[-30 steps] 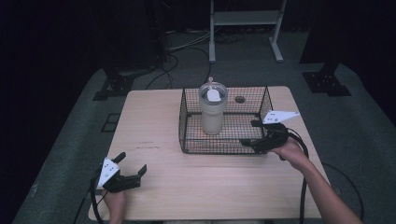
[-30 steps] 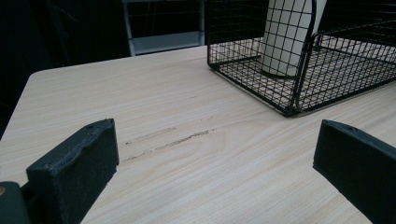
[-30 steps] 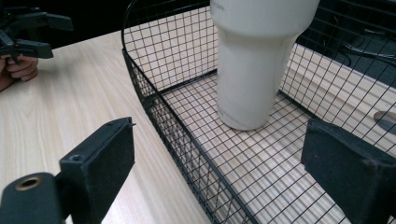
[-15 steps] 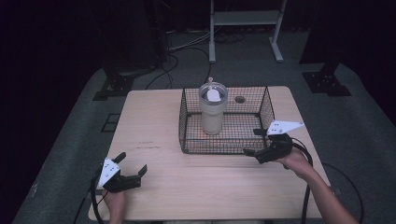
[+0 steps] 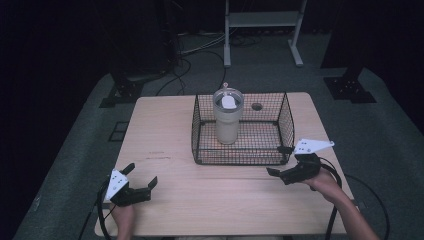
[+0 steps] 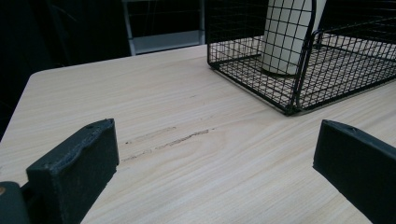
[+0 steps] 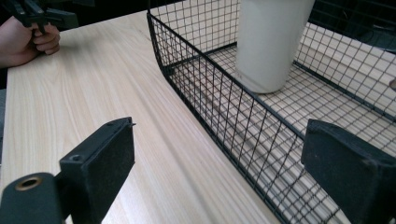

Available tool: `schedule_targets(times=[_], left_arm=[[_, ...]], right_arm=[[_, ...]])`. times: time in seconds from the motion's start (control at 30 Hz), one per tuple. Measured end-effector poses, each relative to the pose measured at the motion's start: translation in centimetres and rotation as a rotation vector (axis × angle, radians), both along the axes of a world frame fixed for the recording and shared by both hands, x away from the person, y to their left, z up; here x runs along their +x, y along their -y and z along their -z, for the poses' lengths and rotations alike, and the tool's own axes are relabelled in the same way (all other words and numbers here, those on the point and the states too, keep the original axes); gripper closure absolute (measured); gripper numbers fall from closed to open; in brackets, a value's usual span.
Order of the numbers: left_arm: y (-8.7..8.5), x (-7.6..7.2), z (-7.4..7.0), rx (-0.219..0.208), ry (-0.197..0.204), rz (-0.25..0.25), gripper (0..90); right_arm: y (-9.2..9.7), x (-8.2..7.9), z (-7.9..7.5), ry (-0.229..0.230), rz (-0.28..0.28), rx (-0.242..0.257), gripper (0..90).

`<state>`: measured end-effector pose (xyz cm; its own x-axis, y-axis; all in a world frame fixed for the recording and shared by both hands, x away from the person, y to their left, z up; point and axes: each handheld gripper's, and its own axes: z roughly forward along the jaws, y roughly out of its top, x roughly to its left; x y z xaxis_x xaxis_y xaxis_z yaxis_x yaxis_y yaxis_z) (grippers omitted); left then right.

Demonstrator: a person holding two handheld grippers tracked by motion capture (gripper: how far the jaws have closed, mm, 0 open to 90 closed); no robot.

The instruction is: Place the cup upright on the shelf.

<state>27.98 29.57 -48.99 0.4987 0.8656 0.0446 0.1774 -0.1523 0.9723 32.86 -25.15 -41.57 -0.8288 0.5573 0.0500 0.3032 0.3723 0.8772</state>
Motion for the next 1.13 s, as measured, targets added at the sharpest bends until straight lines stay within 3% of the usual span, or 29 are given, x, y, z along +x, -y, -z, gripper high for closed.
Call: schedule_targets(times=[0.5, 0.63, 1.07, 1.13], left_arm=[[0.0, 0.0, 0.0, 0.003, -0.002, 0.000, 0.0], [0.0, 0.0, 0.0, 0.003, -0.002, -0.001, 0.0], [0.1, 0.1, 0.0, 0.013, -0.007, -0.007, 0.0], [0.1, 0.1, 0.0, 0.013, -0.007, -0.008, 0.0]], right_arm=[[1.0, -2.0, 1.7, 0.008, 0.002, 0.007, 9.2], [1.5, -2.5, 2.1, 0.020, 0.017, 0.005, 9.2], [2.6, -4.1, 4.4, -0.003, 0.073, 0.020, 9.2], [2.6, -4.5, 5.1, -0.013, 0.086, 0.063, 9.2]])
